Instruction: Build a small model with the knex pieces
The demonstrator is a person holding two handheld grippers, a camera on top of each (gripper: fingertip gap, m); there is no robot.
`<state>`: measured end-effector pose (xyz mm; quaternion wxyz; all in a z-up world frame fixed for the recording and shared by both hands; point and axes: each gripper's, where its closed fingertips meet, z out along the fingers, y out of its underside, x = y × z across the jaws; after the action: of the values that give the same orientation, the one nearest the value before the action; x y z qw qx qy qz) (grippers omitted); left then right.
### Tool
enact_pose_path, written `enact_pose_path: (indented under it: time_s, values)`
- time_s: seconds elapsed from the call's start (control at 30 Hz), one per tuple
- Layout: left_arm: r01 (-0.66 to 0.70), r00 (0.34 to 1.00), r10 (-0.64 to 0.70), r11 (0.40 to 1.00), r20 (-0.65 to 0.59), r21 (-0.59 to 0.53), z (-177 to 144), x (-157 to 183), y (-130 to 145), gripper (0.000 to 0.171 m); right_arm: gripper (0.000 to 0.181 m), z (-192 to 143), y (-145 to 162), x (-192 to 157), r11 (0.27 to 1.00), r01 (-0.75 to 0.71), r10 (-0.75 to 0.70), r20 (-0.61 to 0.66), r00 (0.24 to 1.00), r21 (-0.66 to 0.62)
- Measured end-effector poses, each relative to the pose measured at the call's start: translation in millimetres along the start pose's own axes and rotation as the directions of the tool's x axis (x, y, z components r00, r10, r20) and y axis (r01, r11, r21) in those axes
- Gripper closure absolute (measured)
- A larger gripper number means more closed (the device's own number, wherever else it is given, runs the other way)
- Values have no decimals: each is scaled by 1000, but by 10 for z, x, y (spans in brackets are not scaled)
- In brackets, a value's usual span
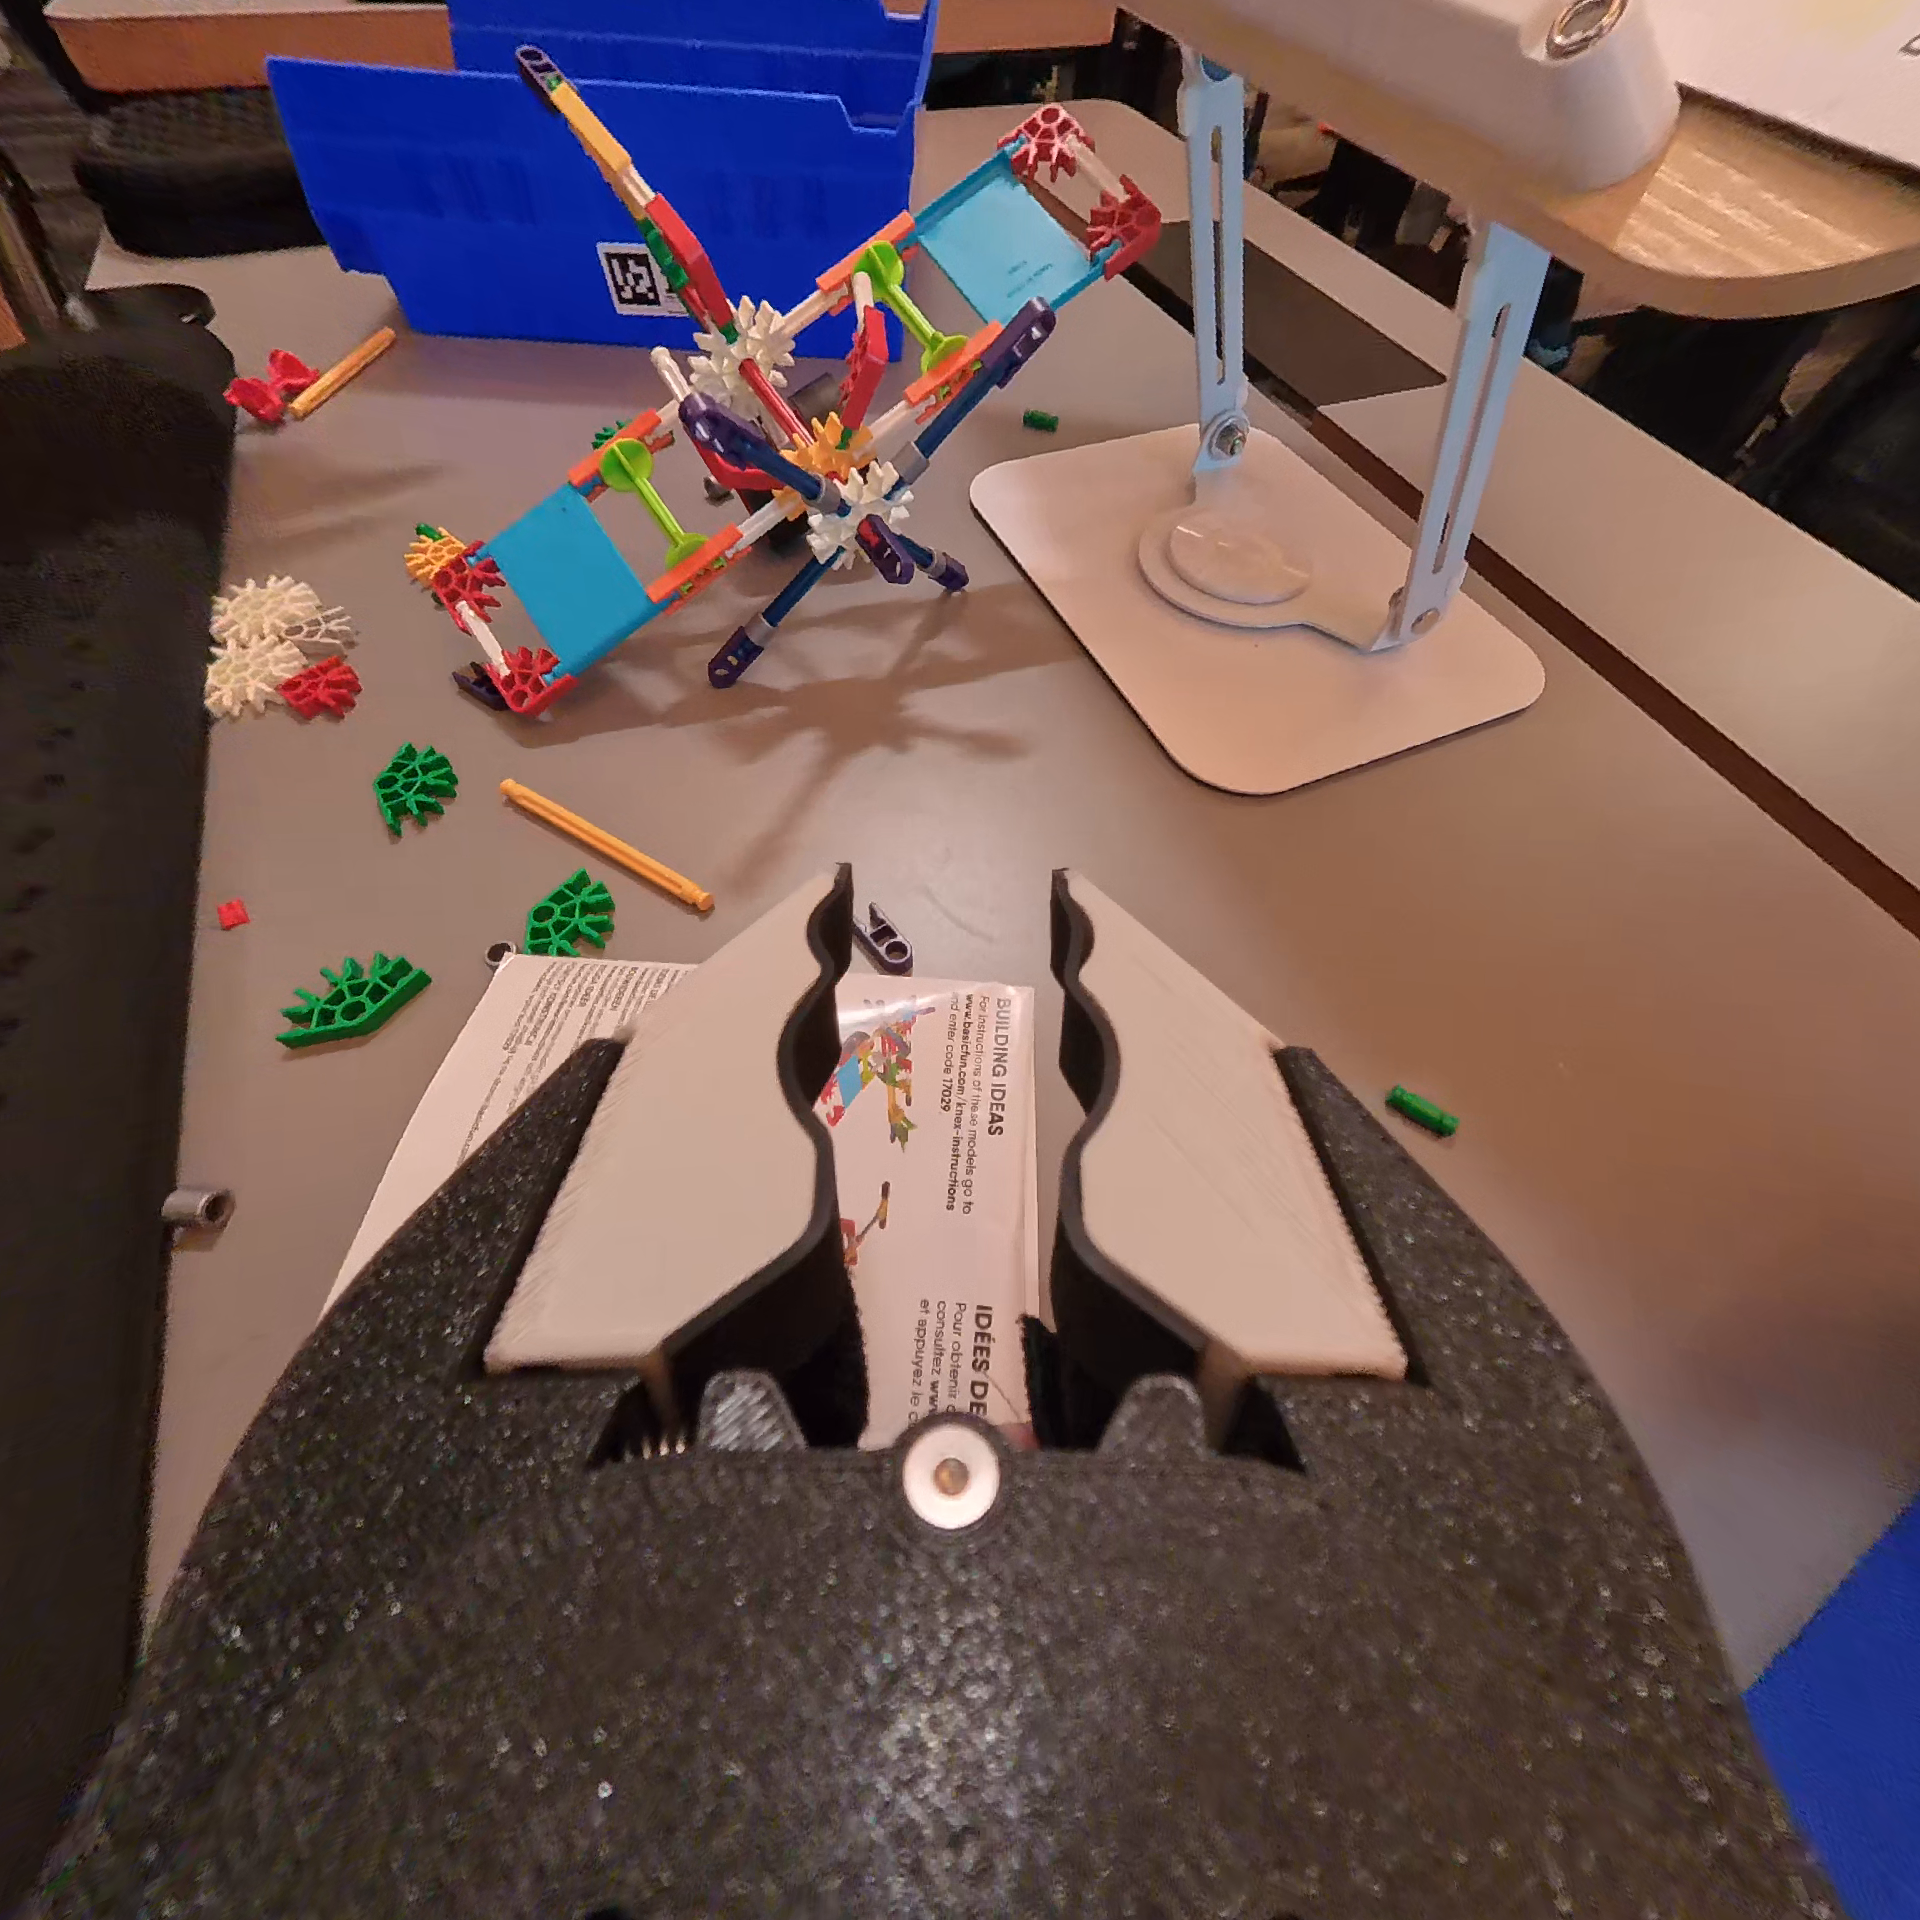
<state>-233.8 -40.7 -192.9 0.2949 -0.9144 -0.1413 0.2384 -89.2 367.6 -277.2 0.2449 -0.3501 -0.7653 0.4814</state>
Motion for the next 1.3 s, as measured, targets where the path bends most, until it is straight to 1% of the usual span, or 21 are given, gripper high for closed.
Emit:
enact_pose_path:
  time_s: [0.07, 0.13, 0.17, 0.23, 0.3, 0.33, 0.4, 0.47, 0.53, 0.63, 0.7, 0.77, 0.83, 0.9, 0.93, 0.97, 1.07, 1.17, 1.2, 1.23, 1.3]
  values:
    - [-55, 998, 56, 992, 7, -113, 193, -418, 299, 124, 143, -13, -39, 9, 1000, -6, 6, -14, 1000, 8]
    - [-73, 995, 58, 976, -76, -207, 456, -630, 556, 117, 143, -20, -80, 1, 1000, -15, 15, -25, 1000, 19]
    - [-109, 991, 89, 973, -102, -205, 589, -712, 598, 118, 143, -18, -94, -11, 1000, -17, 18, -29, 999, 23]
    - [-108, 986, 75, 966, -147, -234, 853, -827, 664, 117, 143, 5, -106, -39, 999, -22, 23, -36, 999, 24]
    - [-144, 981, 109, 964, -163, -224, 1089, -906, 596, 116, 143, 51, -105, -75, 999, -31, 32, -32, 999, 23]
    - [-155, 976, 110, 958, -186, -243, 1187, -919, 589, 115, 143, 80, -100, -86, 999, -35, 35, -30, 999, 21]
    - [-190, 964, 115, 929, -242, -316, 1307, -954, 674, 117, 143, 136, -91, -89, 999, -46, 47, -31, 998, 22]
    - [-242, 942, 117, 884, -313, -400, 1341, -992, 844, 118, 143, 187, -78, -93, 998, -56, 57, -25, 998, 22]
    - [-327, 922, 179, 836, -344, -440, 1358, -1082, 967, 117, 143, 230, -59, -91, 998, -59, 59, -20, 998, 18]
    - [-422, 887, 223, 745, -404, -517, 1311, -1143, 1151, 116, 143, 286, -25, -68, 998, -65, 65, -15, 998, 6]
    - [-439, 872, 177, 695, -456, -569, 1287, -1104, 1300, 116, 143, 313, -5, -55, 998, -68, 68, -12, 998, 1]
    - [-490, 858, 203, 602, -473, -630, 1297, -1178, 1500, 114, 143, 330, 17, -51, 998, -66, 65, -12, 998, -6]
    - [-536, 833, 226, 558, -505, -634, 1345, -1176, 1594, 114, 143, 338, 39, -56, 998, -62, 62, -9, 998, -11]
    - [-566, 820, 276, 521, -502, -638, 1396, -1240, 1617, 114, 143, 340, 60, -49, 998, -67, 66, -10, 998, -14]
    - [-579, 812, 287, 502, -508, -642, 1402, -1257, 1640, 116, 143, 342, 68, -42, 997, -70, 69, -12, 998, -15]
    - [-589, 807, 308, 493, -504, -641, 1419, -1288, 1638, 122, 143, 342, 78, -36, 997, -72, 72, -14, 997, -16]
    - [-575, 817, 317, 511, -482, -638, 1465, -1334, 1624, 145, 143, 343, 98, -8, 997, -77, 76, -23, 997, -21]
    - [-556, 830, 325, 558, -454, -616, 1477, -1336, 1616, 147, 143, 342, 111, 18, 996, -82, 81, -33, 996, -24]
    - [-543, 837, 311, 572, -450, -615, 1457, -1329, 1627, 152, 143, 341, 115, 25, 996, -83, 82, -35, 996, -25]
    - [-536, 841, 304, 590, -448, -604, 1431, -1320, 1619, 161, 143, 340, 120, 34, 996, -85, 84, -38, 996, -27]
    - [-514, 849, 284, 639, -446, -572, 1361, -1266, 1563, 167, 143, 339, 132, 49, 996, -89, 88, -43, 995, -29]
